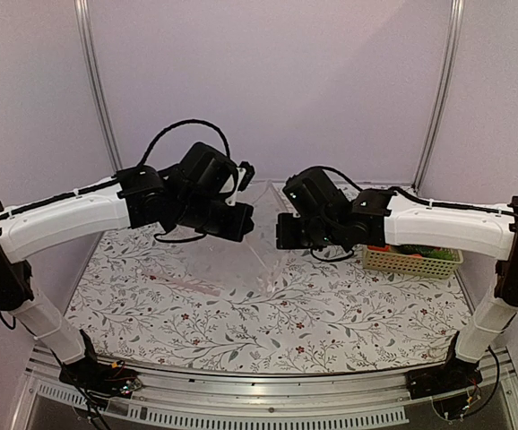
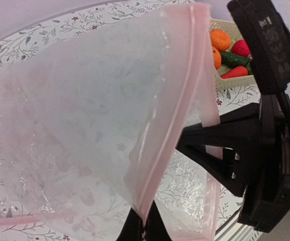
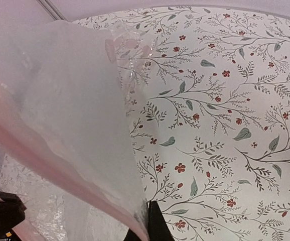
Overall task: Place the food in the zip-top bag and seal the zipper
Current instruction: Open the zipper food storage bag at the center of the board.
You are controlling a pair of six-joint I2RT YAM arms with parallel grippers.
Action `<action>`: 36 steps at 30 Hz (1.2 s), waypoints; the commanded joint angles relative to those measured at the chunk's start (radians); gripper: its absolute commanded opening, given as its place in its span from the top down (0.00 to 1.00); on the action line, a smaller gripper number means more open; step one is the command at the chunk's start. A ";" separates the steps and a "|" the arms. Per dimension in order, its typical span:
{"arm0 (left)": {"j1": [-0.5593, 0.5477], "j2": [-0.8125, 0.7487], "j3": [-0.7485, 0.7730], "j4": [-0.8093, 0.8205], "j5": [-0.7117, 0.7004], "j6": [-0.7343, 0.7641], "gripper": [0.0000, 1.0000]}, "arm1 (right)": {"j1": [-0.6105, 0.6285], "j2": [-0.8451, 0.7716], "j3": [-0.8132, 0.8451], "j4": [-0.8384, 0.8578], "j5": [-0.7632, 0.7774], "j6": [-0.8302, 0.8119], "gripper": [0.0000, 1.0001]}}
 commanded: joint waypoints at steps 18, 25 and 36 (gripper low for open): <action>0.155 0.170 0.236 -0.198 0.404 0.261 1.00 | -0.085 0.019 -0.128 0.114 -0.149 0.098 0.95; 0.203 0.208 0.191 -0.118 0.432 0.281 1.00 | -0.084 0.000 -0.146 0.181 -0.259 0.041 0.73; 0.253 0.215 0.132 -0.068 0.485 0.281 1.00 | -0.084 -0.158 -0.201 0.172 -0.401 -0.069 0.41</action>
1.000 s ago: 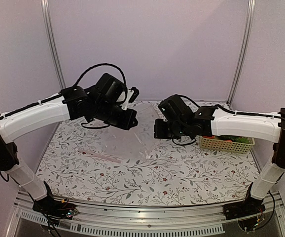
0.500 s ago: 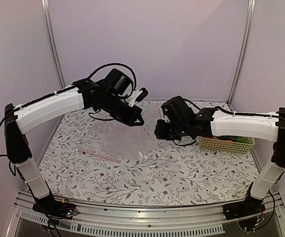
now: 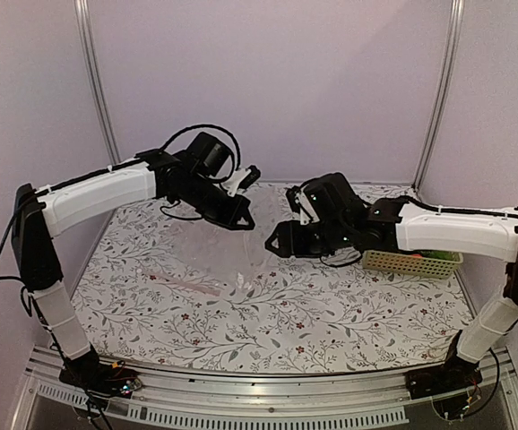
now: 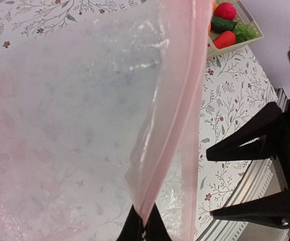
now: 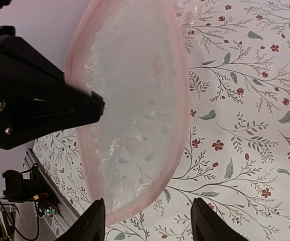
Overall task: Place the food in the zip-top bag and seal the zipper
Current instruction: Open the zipper food storage bag at the center of the board, then pick up the fake fruit from the bin.
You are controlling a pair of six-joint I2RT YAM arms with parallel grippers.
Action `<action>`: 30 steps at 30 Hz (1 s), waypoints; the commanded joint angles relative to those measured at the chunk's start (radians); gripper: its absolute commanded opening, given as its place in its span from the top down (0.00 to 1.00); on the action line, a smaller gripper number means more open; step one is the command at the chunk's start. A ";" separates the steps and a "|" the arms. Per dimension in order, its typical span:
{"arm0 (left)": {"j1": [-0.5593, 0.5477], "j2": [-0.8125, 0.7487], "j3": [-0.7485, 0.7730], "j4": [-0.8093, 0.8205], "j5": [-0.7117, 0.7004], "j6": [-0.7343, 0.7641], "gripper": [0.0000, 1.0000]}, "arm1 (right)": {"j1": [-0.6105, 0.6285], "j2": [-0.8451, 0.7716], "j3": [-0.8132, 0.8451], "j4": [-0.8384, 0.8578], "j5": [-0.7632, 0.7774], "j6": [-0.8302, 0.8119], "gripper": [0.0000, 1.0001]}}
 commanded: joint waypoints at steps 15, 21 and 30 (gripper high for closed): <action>0.025 -0.019 -0.092 0.081 0.055 -0.002 1.00 | -0.263 -0.409 -0.151 -0.352 0.177 -0.117 0.03; 0.025 -0.033 -0.100 0.080 0.044 0.004 1.00 | -0.479 -0.403 -0.174 -0.405 0.143 -0.192 0.02; 0.025 -0.041 -0.106 0.079 0.023 0.011 1.00 | -0.691 -0.215 -0.127 -0.371 0.028 -0.280 0.06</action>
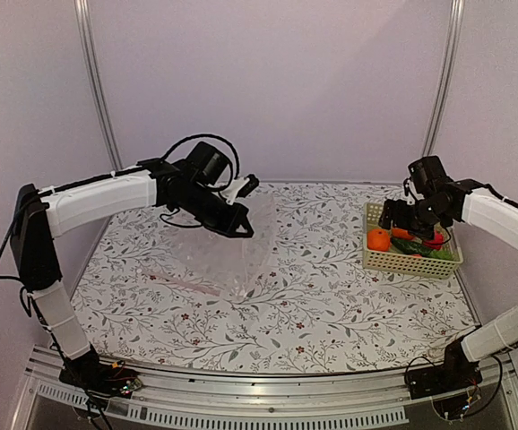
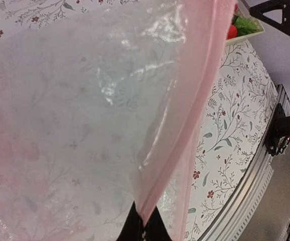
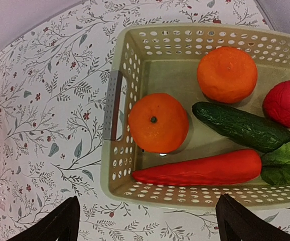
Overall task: Place the food in the zip-top bag and seal the zipper
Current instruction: Pick up the fake fruit from the bin.
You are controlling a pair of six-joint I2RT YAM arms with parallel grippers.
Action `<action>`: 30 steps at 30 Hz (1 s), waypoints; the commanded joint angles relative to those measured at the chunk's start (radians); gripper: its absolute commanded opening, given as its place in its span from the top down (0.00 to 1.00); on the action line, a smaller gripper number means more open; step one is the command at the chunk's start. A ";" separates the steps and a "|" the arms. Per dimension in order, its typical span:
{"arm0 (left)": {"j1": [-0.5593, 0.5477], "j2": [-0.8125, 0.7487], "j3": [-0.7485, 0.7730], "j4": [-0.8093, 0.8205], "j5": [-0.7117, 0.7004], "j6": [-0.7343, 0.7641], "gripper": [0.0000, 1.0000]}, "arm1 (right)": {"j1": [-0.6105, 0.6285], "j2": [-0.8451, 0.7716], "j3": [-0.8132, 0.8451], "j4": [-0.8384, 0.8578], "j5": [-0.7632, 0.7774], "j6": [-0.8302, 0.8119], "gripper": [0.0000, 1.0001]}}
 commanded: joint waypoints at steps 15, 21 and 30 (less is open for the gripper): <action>0.012 -0.043 -0.018 0.007 -0.026 0.018 1.00 | -0.091 0.375 0.159 0.033 -0.112 -0.117 0.25; 0.012 -0.043 -0.018 0.007 -0.026 0.018 1.00 | -0.092 0.402 0.151 0.038 -0.102 -0.122 0.25; 0.012 -0.041 -0.017 0.007 -0.025 0.016 1.00 | -0.091 0.450 0.163 0.048 -0.108 -0.129 0.25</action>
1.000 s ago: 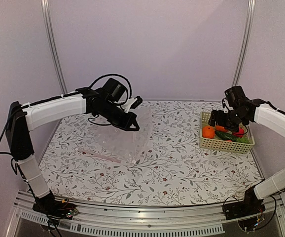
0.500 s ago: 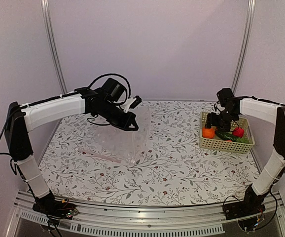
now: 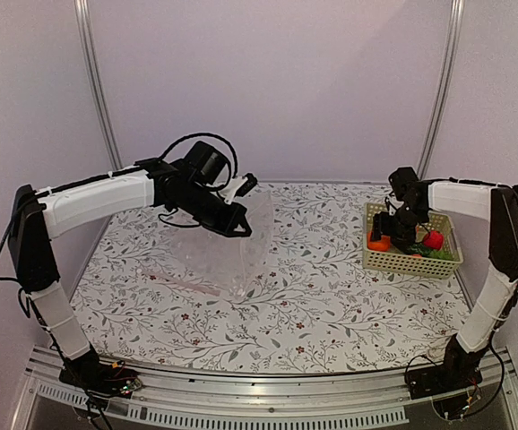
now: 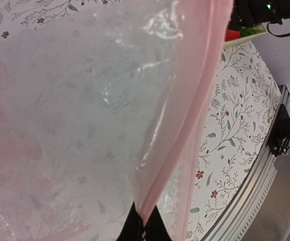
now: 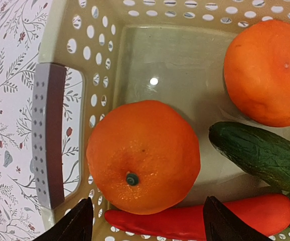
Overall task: Place the food in the zip-top bag and seal the zipper
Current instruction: Pick up the fake fruit from the bin.
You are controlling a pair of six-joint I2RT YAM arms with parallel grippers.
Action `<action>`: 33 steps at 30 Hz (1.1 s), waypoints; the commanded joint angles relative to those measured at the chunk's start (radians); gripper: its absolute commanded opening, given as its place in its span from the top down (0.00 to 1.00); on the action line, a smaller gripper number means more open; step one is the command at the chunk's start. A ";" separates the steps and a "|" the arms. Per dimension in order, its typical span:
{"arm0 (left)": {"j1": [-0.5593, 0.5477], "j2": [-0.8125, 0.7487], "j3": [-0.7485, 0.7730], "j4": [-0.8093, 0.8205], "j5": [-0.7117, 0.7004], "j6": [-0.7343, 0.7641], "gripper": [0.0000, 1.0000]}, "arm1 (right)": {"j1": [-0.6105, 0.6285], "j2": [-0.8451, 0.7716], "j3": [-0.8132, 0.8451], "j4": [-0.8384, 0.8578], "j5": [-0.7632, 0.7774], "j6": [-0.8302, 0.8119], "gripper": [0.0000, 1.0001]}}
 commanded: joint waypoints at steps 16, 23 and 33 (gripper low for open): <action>0.011 -0.028 -0.005 0.006 0.000 0.010 1.00 | -0.002 0.114 0.088 0.029 0.000 -0.003 0.23; 0.011 -0.031 -0.004 0.004 -0.003 0.010 1.00 | -0.002 0.123 0.088 0.015 0.054 -0.008 0.30; 0.011 -0.031 -0.004 0.003 -0.004 0.012 1.00 | -0.002 0.080 0.081 0.016 0.062 -0.006 0.36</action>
